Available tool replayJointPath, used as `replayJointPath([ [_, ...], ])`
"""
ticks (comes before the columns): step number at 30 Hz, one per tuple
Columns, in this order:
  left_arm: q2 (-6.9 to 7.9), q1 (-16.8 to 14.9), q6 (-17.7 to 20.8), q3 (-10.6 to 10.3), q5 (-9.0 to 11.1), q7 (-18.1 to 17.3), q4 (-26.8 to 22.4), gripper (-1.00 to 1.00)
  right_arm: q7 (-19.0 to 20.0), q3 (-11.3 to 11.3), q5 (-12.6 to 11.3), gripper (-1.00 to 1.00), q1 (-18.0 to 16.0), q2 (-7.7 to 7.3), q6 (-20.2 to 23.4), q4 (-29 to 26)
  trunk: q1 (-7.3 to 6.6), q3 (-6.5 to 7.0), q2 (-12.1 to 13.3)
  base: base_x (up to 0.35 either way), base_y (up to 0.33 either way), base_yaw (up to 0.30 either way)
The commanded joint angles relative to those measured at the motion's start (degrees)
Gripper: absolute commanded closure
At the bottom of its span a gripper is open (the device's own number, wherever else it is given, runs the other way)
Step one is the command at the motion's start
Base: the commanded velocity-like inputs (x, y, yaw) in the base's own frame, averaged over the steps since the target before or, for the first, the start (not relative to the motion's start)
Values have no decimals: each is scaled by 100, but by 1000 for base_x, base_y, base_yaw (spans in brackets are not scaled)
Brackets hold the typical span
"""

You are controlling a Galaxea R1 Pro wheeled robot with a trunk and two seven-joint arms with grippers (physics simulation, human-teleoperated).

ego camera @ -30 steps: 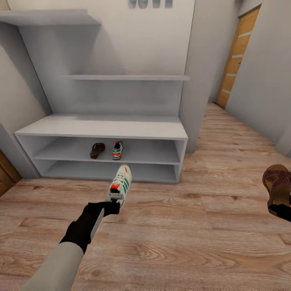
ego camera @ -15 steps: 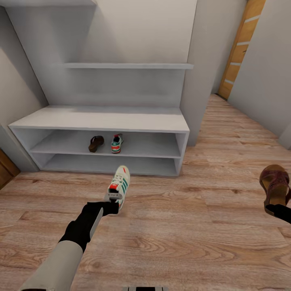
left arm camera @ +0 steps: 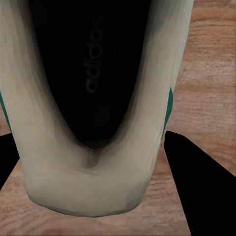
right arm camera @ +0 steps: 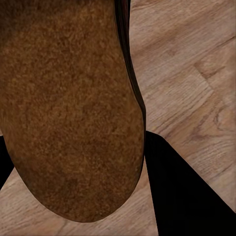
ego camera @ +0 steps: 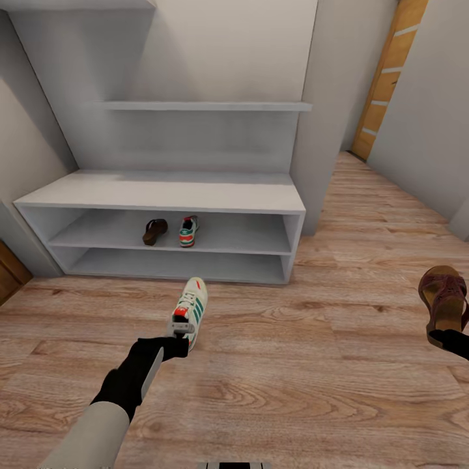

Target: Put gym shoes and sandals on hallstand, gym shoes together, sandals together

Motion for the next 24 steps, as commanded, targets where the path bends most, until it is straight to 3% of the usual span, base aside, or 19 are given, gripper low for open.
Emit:
replayJointPath([
  [1,-7,-9,59,20,-52,-46,-16,100,45,-6,42,100,-5,0,24,-4,-1,-5,-2,0,0,0],
  [12,-102,-329,416,20,-44,-52,-39,100,46,-9,48,100,-5,-2,24,-6,-1,-5,-2,0,0,0],
  [13,-119,-769,1699,20,-44,-50,-39,100,46,-9,49,100,-7,-4,24,-9,-1,-5,-2,0,0,0],
  [19,-137,-943,2096,16,-44,-46,-37,100,46,-20,42,100,-5,-47,24,-16,-1,-5,-2,0,0,0],
  [24,-138,-1073,2214,12,-44,-38,-16,100,46,-35,40,100,-5,-70,24,-20,-1,-5,-2,0,0,0],
])
